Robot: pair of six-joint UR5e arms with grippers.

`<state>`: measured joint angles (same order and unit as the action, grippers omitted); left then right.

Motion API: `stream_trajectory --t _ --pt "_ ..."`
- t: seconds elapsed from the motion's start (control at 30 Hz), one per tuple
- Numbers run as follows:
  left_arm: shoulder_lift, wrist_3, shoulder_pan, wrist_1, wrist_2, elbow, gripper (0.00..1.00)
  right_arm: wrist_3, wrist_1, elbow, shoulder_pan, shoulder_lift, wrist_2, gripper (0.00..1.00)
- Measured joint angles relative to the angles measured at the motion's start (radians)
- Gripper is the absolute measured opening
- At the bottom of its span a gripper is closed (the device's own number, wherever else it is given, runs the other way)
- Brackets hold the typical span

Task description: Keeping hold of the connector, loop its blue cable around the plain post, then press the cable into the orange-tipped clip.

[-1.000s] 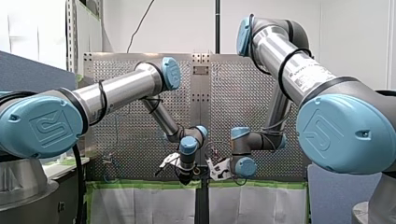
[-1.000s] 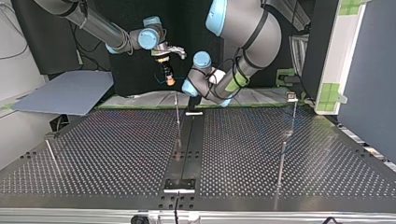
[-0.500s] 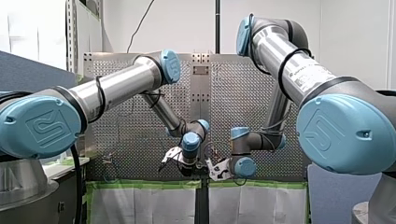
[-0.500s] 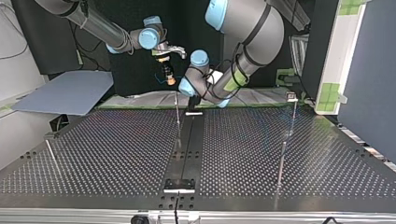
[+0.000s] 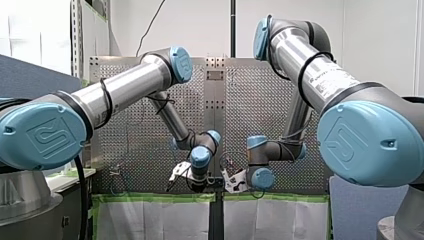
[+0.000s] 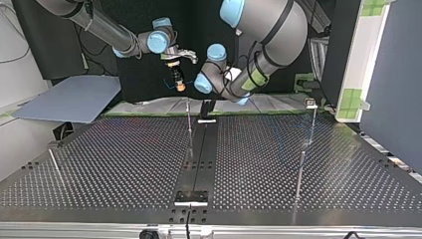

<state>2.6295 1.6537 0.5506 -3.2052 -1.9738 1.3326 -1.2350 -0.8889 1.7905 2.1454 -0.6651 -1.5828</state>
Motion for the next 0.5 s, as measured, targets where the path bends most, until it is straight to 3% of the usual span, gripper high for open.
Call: stream_trajectory --t 0.5 --pt "-0.067 0.065 0.018 0.144 -0.021 0.13 0.0 -0.029 0.013 -0.013 -0.009 0.0 0.0 0.0"
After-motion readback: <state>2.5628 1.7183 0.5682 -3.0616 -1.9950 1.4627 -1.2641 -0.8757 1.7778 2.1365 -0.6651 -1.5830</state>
